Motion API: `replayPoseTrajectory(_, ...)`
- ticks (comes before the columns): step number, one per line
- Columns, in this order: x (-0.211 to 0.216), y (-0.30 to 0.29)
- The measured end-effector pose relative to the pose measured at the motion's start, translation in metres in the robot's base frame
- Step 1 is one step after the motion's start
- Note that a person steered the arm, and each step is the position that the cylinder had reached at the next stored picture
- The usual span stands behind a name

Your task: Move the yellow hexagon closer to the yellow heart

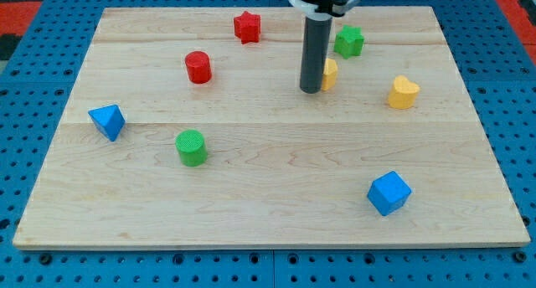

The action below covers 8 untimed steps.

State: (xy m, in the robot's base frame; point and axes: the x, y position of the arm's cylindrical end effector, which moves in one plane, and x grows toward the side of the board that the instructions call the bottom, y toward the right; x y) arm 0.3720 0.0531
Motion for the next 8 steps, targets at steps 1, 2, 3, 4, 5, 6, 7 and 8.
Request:
replayPoseTrajectory(1,-0.019,0.0)
replayPoseTrajectory(2,-0.028,0.0)
replayPoseTrajectory(3,-0.035,0.0)
replayPoseTrajectory(4,-0.042,-0.03)
replayPoseTrajectory(5,-0.053,0.006)
replayPoseTrajectory(6,-0.052,0.053)
replayPoseTrajectory(7,-0.052,0.066)
replayPoseTrajectory(8,-0.051,0.082)
